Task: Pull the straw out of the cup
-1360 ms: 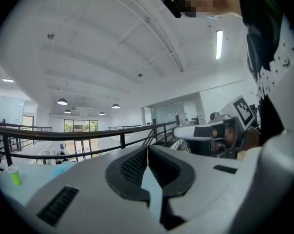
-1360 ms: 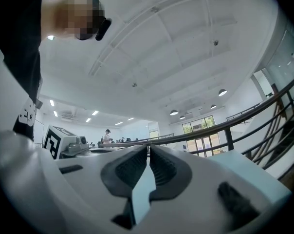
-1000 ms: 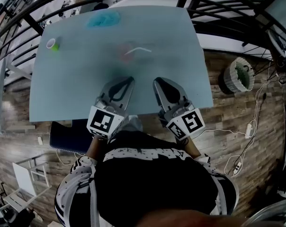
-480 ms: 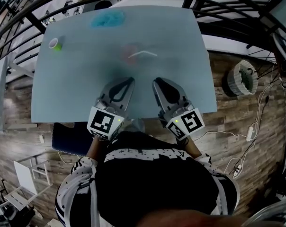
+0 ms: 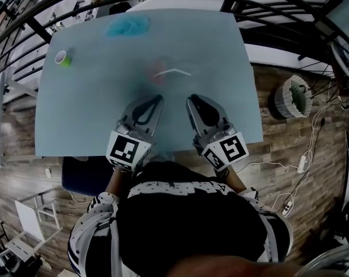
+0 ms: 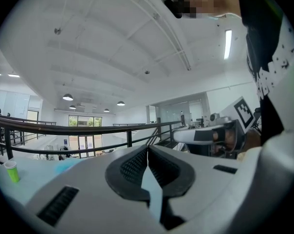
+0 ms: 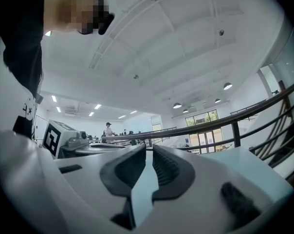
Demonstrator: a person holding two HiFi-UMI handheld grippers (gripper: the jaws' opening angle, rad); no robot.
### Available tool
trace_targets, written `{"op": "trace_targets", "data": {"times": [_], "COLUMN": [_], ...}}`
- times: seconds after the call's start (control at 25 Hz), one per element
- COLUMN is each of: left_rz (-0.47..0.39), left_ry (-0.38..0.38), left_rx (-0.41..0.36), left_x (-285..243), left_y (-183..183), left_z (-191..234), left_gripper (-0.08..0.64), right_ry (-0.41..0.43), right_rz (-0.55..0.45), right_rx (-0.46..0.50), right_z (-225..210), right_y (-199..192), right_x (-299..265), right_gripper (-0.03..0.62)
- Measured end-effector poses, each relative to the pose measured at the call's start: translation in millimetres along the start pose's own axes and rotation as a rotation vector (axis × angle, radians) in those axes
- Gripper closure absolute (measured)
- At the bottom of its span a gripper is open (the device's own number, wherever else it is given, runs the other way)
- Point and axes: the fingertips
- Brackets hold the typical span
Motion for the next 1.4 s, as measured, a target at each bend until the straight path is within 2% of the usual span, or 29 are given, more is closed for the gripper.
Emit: {"op": "trace_targets", "data": {"times": [0.68,1.4], "left_rz": [-0.025,-0.035], "left_ry": [0.043,0.014], "left_rx": [0.019,0.044], "left_x": [-12,-4], "left_y": [-5,-16], "left_z": [52,89], "left_gripper": [0.546,0.546], "right_ry": [0.010,-0.016], "right_rz": [0.029,0.064], "right_rx": [0.042,0.041], "right_z": [-11,4], "right_y": [1,-13], "right_x": [-48,-85], "right_gripper": [0.561,0.561]}}
Point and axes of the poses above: the fingertips, and each gripper's own axes: x backward along the fingers, z to its left, y out of its top, and after that the axes turned 9 degrees about -y, right-handed
